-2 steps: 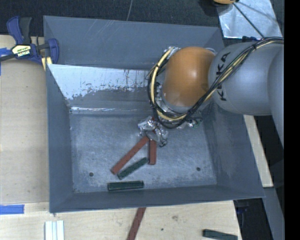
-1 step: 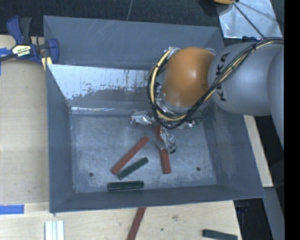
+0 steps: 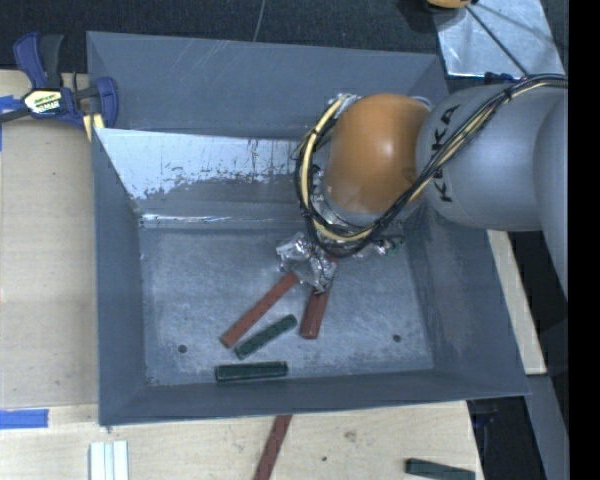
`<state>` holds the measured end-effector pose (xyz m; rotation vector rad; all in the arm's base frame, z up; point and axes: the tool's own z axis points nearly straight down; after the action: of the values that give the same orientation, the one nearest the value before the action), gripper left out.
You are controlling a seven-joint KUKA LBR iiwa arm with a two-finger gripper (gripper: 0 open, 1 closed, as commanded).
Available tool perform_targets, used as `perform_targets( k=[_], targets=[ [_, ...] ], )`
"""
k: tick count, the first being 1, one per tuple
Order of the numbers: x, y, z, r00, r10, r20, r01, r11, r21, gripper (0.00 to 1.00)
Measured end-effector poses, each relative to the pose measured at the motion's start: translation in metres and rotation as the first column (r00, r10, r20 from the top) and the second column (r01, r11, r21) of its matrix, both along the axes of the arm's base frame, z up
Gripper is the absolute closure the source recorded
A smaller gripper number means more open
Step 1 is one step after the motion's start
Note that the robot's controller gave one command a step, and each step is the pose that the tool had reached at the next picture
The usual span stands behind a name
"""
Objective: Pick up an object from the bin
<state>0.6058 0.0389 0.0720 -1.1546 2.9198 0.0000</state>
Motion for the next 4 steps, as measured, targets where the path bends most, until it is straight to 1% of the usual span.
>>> perform_targets(
  k=[1, 2, 3, 4],
  targets=[
    [-0.001, 0.0, -0.001, 1.0, 0.0, -0.003, 0.0, 1.0, 0.0, 0.0],
    [-0.001, 0.0, -0.001, 1.0, 0.0, -0.003, 0.0, 1.0, 0.0, 0.0],
    [-0.048, 0.062, 0.001, 0.955, -0.298, 0.001, 0.298, 0.955, 0.002, 1.0],
    [-0.048, 0.062, 0.001, 0.955, -0.298, 0.001, 0.298, 0.955, 0.002, 1.0]
  ],
)
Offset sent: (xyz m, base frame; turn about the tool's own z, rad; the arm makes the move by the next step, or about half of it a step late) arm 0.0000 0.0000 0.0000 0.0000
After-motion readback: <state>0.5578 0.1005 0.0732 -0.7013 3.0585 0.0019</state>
